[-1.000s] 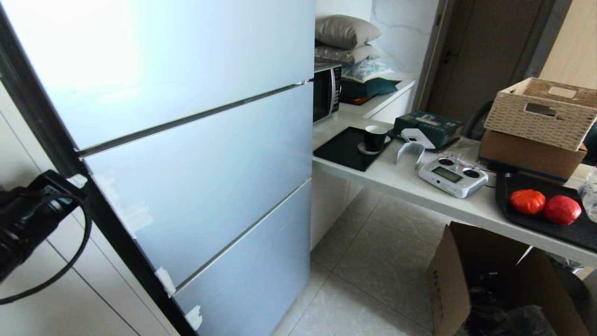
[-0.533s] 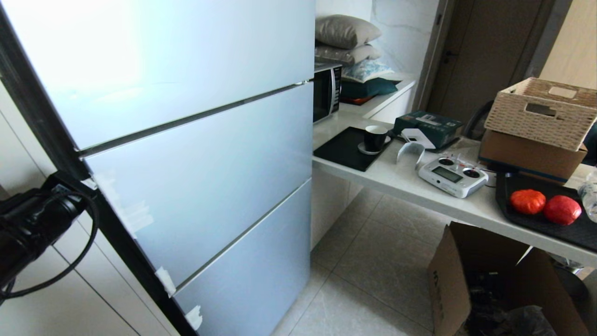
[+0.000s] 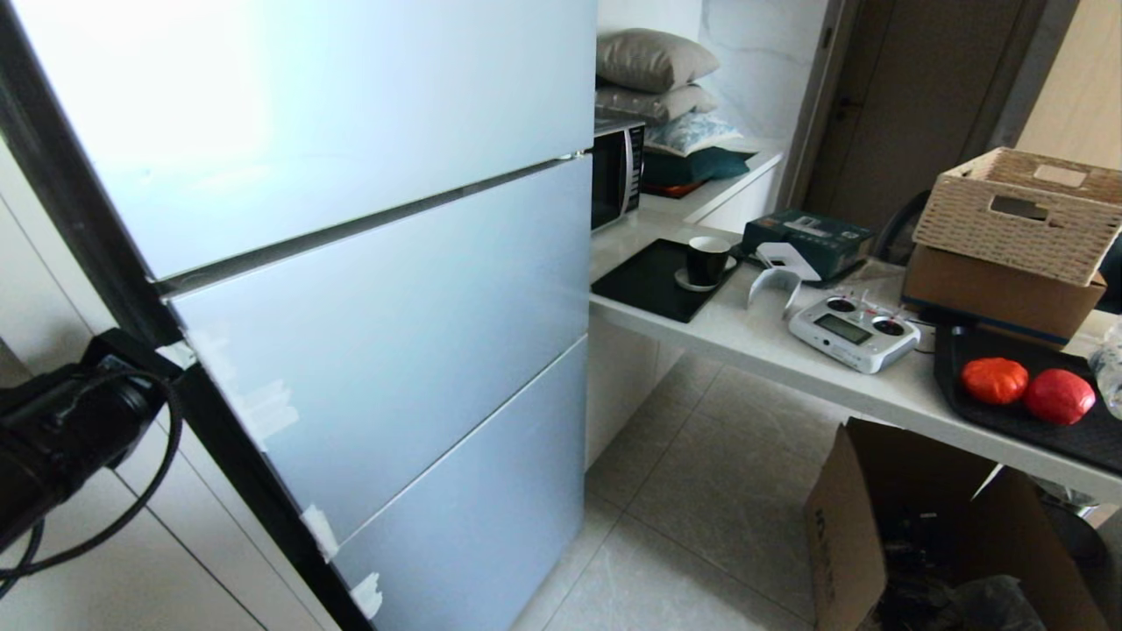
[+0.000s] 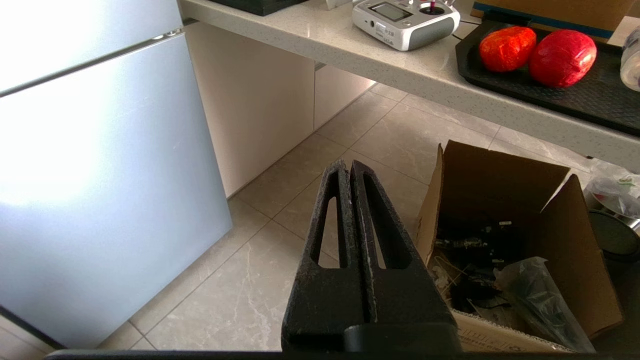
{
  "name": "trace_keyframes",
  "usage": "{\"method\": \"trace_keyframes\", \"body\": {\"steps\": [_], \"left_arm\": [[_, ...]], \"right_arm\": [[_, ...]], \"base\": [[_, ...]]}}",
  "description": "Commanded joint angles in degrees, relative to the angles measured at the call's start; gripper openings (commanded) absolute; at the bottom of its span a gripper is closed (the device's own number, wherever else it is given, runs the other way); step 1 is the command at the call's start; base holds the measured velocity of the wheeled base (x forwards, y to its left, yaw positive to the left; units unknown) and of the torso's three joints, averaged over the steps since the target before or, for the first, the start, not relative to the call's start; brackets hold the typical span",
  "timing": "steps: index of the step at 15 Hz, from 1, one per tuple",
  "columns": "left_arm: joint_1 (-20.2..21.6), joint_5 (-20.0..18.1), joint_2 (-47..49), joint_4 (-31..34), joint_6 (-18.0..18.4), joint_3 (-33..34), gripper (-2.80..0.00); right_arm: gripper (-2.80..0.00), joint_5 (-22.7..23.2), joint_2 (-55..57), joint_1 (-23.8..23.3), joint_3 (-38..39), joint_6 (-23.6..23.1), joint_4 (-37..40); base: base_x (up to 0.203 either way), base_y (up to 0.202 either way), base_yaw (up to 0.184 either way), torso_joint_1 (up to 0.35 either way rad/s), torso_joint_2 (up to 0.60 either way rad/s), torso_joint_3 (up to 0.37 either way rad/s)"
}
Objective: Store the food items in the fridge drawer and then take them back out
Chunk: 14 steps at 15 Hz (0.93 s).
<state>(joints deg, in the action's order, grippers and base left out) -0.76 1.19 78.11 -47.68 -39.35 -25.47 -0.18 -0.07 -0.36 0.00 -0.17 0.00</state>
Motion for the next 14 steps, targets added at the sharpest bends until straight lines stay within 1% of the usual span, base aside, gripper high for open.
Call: {"method": "trace_keyframes", "body": {"steps": [1,4,6,10,12,14], "left_arm": [[-1.43,-0.12,0.15,-0.4,-0.5,0.51,-2.8],[-4.12,-0.05,-1.84,-0.4,-0.62,2.42,-2.8],[-6.76,-0.05,-4.44,-0.37,-0.42,3.84,-2.8],[-13.86,0.12,-9.57,-0.23,-0.35,6.39,-2.8],[-16.67,-0.07,-10.82,-0.17,-0.39,8.08,-2.8],[-21.09,-0.93,-11.63,-0.15,-0.45,10.05,-2.8]], "right_arm": [[-2.8,0.01,0.07,0.01,0.0,0.0,0.0],[-2.8,0.01,-0.01,0.01,0.0,0.0,0.0],[-2.8,0.01,0.07,0.01,0.0,0.0,0.0],[-2.8,0.01,0.02,0.01,0.0,-0.04,0.0],[-2.8,0.01,0.07,0.01,0.0,0.0,0.0],[-2.8,0.01,0.07,0.01,0.0,0.0,0.0]], "base": [[0.0,0.0,0.0,0.0,0.0,0.0],[0.0,0.0,0.0,0.0,0.0,0.0],[0.0,0.0,0.0,0.0,0.0,0.0],[0.0,0.0,0.0,0.0,0.0,0.0],[0.0,0.0,0.0,0.0,0.0,0.0],[0.0,0.0,0.0,0.0,0.0,0.0]]}}
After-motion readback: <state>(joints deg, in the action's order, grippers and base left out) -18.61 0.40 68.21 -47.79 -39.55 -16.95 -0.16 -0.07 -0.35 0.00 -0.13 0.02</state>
